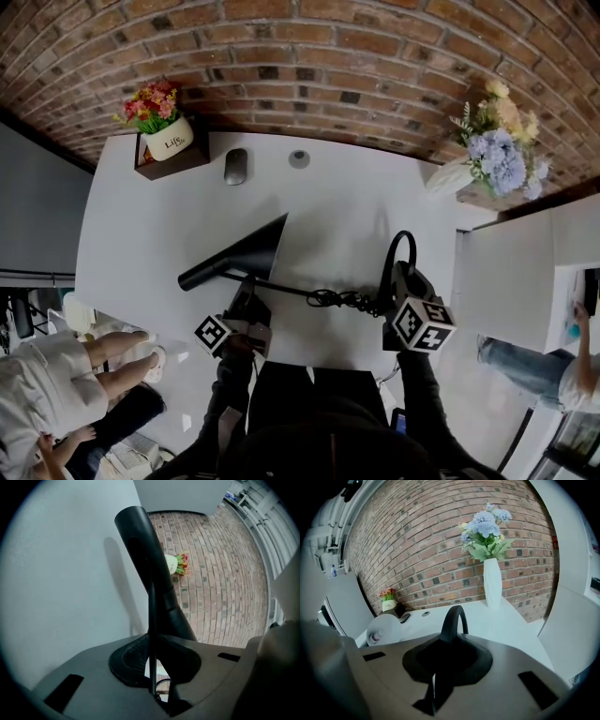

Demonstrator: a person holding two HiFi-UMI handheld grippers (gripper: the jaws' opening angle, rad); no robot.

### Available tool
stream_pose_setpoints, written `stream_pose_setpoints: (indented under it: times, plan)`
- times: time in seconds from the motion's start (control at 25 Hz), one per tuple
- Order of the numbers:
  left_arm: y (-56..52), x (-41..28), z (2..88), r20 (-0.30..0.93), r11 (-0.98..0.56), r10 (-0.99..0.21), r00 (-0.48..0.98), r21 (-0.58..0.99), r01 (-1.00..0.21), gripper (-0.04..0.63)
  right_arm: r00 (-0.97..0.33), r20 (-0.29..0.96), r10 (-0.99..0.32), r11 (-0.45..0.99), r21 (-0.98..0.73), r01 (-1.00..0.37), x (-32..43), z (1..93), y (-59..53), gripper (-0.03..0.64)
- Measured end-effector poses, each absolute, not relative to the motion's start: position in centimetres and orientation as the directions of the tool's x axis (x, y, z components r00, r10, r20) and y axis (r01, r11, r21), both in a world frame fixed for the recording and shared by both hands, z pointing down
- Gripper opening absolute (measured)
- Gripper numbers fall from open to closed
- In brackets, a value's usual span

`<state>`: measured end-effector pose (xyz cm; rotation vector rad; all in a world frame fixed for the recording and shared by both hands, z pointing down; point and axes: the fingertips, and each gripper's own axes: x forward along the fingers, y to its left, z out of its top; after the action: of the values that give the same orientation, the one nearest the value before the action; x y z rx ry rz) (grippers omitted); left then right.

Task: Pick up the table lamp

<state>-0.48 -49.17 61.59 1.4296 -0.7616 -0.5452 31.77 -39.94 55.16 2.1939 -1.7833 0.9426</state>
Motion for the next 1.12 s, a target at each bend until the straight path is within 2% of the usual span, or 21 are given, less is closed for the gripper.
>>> stream_pose_setpoints:
  times: [0.4,0.76,1.12]
  plan:
    - [-48.6,0.3,58.3,0.069,-0.003,-0.704,0.707,0.995,-0.101,0.040,0.111,0.511,-0.852,-0.291,-0.288,-0.912,32.5,52.8,-38.0,0.031]
    - [-49.1,2.8,54.0,-0.030,-0.081,-0.679,0.733,0.996,-0.035,0.040,0.133,0.423,-0.896,-0.261,-0.261,-0.929,34.3,47.5,-37.7,0.031]
    - [-51.2,4.2,47.6,-0.170,-0.248,-0.626,0.761,0.969,0.012,0.040,0.151,0.304,-0.941,-0.239,-0.276,-0.931,35.5,42.2,-38.6,0.031]
